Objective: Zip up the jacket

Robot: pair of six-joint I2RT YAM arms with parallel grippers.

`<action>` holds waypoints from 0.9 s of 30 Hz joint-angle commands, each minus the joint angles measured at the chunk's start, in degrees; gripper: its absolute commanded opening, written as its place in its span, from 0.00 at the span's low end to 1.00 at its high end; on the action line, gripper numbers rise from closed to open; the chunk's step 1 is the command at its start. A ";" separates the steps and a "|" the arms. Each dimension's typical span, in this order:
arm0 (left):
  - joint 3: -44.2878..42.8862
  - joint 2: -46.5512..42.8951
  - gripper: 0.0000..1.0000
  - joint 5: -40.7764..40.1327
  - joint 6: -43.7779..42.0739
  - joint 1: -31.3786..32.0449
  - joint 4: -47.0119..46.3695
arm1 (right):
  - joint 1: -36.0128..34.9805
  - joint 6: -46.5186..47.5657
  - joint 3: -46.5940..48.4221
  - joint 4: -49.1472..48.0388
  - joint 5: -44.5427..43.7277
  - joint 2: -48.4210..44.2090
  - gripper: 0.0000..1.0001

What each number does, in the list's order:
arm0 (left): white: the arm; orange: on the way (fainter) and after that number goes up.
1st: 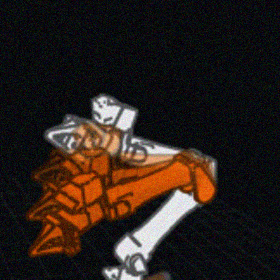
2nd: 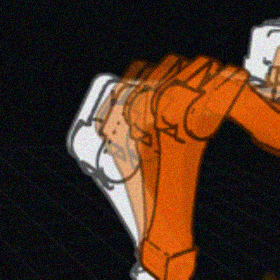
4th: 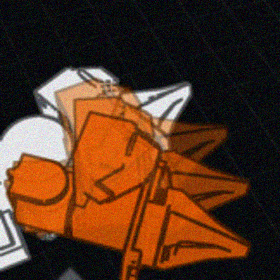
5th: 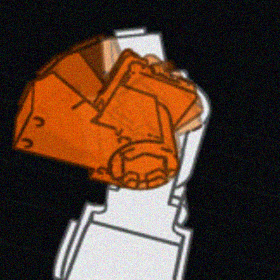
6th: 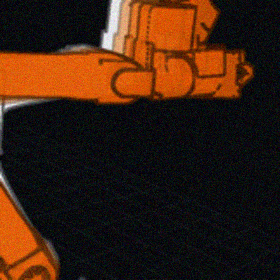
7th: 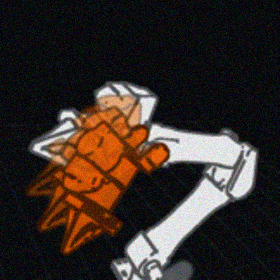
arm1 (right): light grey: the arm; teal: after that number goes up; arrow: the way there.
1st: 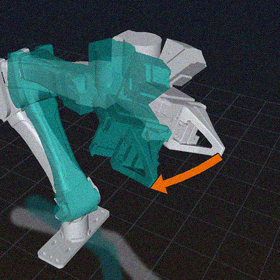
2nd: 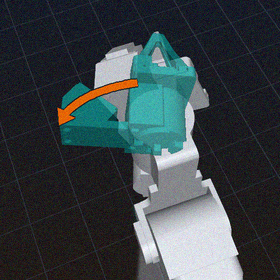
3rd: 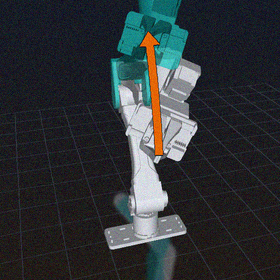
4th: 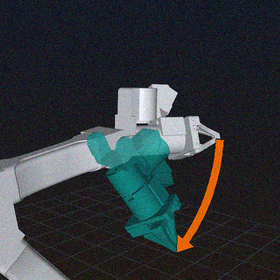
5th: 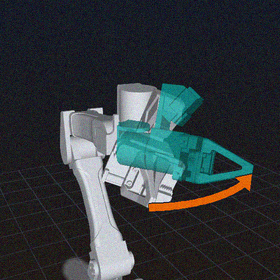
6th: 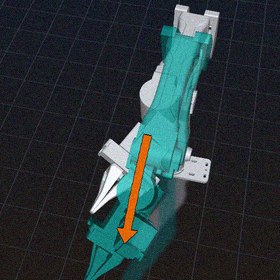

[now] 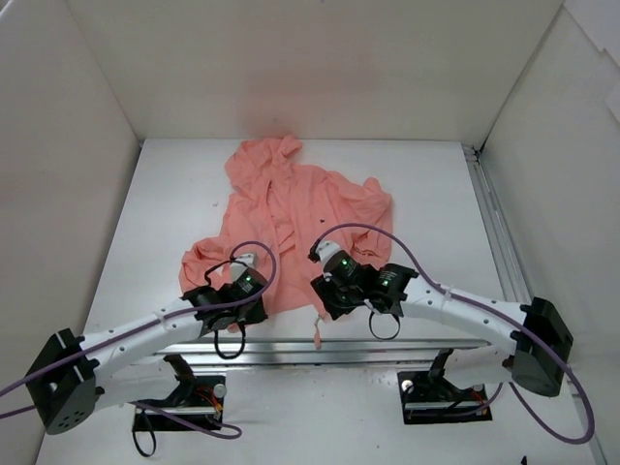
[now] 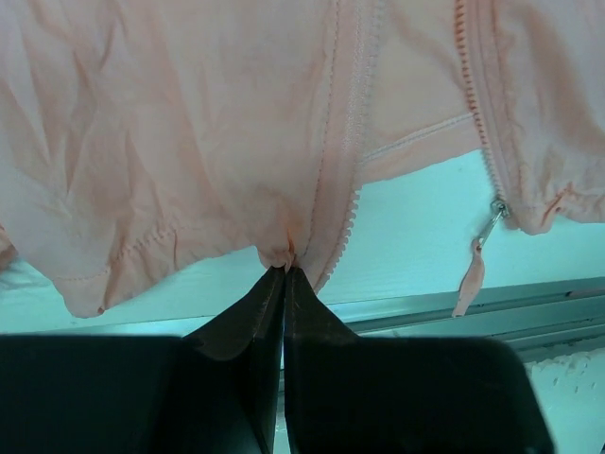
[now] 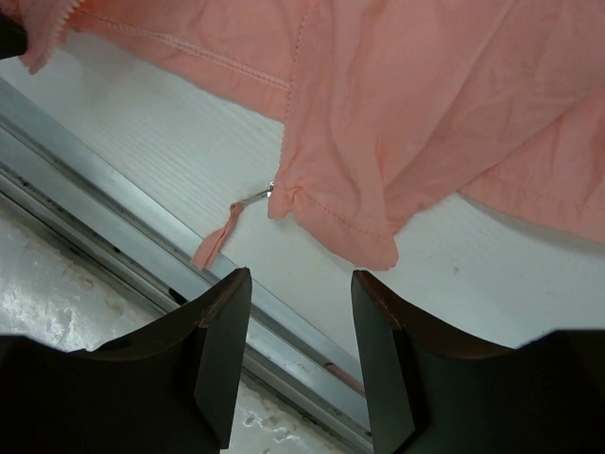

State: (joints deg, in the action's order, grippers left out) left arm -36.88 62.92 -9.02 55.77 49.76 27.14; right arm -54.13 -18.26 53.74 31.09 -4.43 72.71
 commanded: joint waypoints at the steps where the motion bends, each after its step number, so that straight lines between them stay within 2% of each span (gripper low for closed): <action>1: 1.11 -3.06 0.00 0.93 3.64 -0.45 -5.77 | -0.19 -0.99 1.55 -3.14 -0.67 2.26 0.44; 9: 2.17 -1.75 0.00 1.37 3.82 -0.45 -8.67 | -0.36 -2.39 1.72 -6.74 -1.46 7.53 0.44; 11: 2.17 -1.13 0.00 1.46 4.00 -0.45 -9.29 | -0.54 -2.74 2.25 -6.92 -2.16 8.85 0.41; 18: 2.61 0.63 0.00 2.60 4.44 -0.45 -11.31 | -0.63 -3.71 2.43 -7.62 -2.78 10.35 0.34; 27: 3.57 0.54 0.00 2.77 4.44 -0.45 -12.63 | -1.94 -4.68 3.66 -7.54 -4.45 9.65 0.35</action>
State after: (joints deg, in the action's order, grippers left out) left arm -33.71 64.07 -6.17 59.24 49.76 17.28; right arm -55.44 -21.65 54.68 25.67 -6.59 83.20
